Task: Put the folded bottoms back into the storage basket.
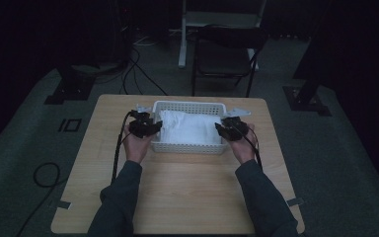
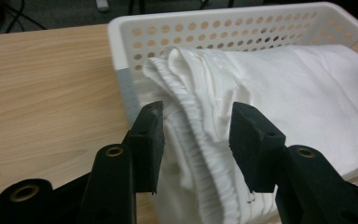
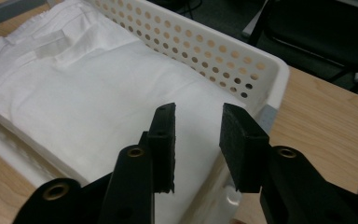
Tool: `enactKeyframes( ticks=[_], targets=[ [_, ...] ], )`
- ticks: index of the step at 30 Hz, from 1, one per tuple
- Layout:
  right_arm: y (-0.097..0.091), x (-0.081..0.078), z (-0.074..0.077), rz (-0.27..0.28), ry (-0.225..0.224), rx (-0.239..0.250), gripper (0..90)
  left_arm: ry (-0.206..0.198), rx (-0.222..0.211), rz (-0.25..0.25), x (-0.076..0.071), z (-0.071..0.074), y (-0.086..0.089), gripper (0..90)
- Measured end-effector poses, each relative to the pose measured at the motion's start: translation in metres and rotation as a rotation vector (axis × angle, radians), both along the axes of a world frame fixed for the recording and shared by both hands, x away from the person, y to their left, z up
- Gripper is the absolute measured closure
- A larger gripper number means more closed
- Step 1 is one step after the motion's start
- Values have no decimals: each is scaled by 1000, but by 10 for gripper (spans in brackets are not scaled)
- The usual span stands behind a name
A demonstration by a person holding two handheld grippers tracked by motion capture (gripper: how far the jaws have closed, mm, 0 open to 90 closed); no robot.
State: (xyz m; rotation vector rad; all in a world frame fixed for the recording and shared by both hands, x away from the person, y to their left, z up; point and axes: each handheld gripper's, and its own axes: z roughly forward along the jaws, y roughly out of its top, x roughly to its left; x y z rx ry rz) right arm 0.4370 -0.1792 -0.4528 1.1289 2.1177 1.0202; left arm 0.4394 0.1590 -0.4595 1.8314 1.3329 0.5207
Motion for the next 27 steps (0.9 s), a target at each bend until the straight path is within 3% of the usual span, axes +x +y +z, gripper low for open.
enactKeyframes(
  ticks=[7, 12, 19, 27],
  targets=[
    [-16, -18, -3, -25, -29, 21, 687, -36, -6, 31, -17, -5, 16, 555],
    [-30, -28, -14, -66, -23, 33, 686, -66, 23, 67, -28, -18, 25, 537],
    [-51, -33, -37, -150, 31, 79, 679, -43, 58, 148, -26, -42, 37, 506],
    [-64, -28, -68, -202, 107, 63, 653, 33, 105, 195, -19, -69, 45, 476]
  ],
)
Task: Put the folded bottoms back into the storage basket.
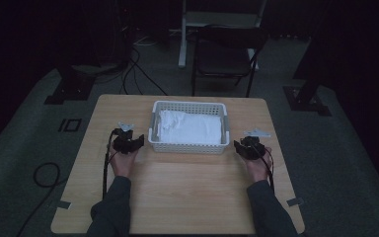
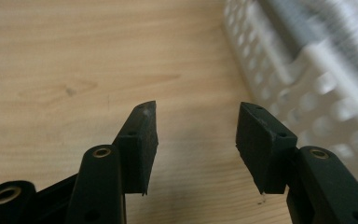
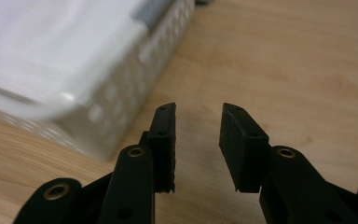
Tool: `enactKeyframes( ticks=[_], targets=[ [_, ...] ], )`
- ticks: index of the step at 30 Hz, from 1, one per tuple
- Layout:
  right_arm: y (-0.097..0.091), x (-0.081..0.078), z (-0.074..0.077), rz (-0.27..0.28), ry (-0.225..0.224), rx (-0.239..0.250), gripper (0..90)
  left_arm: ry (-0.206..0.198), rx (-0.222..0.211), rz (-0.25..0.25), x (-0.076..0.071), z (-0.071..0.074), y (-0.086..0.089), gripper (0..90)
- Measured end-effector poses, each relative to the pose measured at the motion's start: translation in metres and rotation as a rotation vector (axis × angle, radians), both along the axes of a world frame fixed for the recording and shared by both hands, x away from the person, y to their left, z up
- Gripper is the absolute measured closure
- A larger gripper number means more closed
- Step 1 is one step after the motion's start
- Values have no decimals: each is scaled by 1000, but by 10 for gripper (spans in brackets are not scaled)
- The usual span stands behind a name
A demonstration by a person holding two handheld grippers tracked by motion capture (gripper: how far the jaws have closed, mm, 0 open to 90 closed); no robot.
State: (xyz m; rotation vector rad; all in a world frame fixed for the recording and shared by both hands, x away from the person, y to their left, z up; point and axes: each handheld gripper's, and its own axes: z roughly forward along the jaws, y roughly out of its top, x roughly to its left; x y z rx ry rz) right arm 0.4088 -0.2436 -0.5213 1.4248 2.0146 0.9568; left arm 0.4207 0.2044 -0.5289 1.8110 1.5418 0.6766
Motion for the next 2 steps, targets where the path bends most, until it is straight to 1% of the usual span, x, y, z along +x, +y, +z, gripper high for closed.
enactKeyframes(
  ticks=[1, 2],
  targets=[
    [-1, 1, -4, -5, 11, -6, 646, 12, 6, 5, 1, -3, 0, 471],
    [-1, 1, -4, -5, 11, -6, 646, 12, 6, 5, 1, -3, 0, 468]
  ],
)
